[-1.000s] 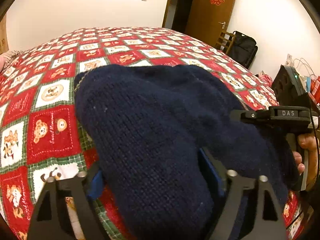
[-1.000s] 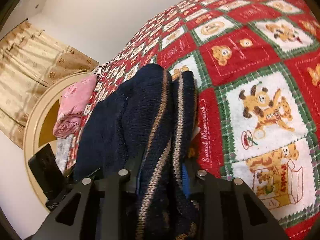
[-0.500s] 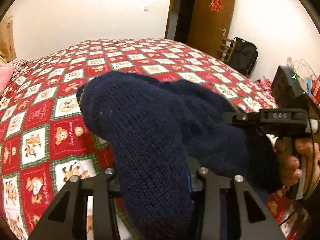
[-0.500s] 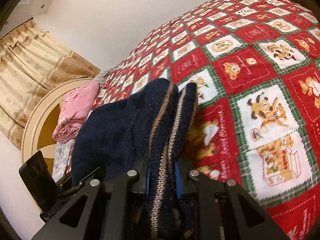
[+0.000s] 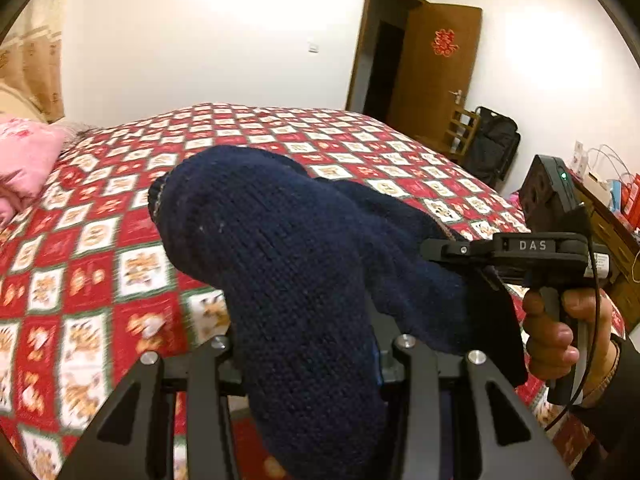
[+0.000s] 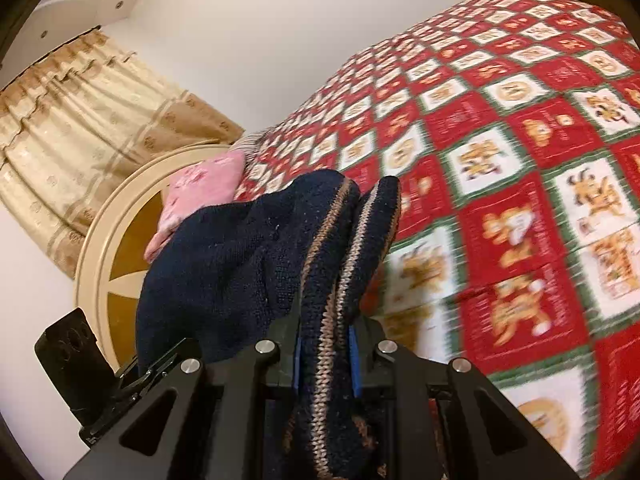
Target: Fold small clothes
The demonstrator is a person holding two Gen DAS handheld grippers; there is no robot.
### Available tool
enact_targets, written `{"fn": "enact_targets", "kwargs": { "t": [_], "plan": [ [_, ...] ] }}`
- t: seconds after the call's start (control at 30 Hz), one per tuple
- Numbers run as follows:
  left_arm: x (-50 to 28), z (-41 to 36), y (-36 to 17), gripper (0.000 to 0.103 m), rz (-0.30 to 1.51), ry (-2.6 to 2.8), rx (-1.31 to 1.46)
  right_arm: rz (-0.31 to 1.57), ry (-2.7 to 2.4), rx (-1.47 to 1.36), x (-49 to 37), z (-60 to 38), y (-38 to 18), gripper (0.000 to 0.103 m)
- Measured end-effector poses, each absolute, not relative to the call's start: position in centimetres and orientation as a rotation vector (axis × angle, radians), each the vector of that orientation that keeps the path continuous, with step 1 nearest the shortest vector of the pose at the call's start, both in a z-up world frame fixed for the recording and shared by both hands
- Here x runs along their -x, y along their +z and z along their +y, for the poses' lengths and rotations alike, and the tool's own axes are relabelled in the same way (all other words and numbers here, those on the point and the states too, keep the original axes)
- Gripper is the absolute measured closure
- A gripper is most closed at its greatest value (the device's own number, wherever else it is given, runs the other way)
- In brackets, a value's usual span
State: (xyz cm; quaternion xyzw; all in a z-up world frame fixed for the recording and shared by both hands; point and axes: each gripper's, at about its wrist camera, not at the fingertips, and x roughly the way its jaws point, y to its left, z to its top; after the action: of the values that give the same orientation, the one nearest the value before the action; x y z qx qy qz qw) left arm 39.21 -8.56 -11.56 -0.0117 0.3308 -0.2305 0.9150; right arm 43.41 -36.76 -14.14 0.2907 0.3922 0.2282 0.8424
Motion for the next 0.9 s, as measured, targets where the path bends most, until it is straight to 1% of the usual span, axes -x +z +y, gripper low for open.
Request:
{"fn": "enact_targets", "kwargs": {
  "t": [0.63, 0.9],
  "plan": [
    [-31.1, 5.9, -10.5, 0.061, 0.643, -0.272, 0.117, 0.887, 0.716, -0.507, -39.7, -18.2, -11.5, 0.085],
    [-28.6, 12.0, -11.3, 0.061, 0.633, -0.182, 0.169, 0.927, 0.803, -0.452, -39.6, -10.5, -11.6, 0.085]
  ]
}}
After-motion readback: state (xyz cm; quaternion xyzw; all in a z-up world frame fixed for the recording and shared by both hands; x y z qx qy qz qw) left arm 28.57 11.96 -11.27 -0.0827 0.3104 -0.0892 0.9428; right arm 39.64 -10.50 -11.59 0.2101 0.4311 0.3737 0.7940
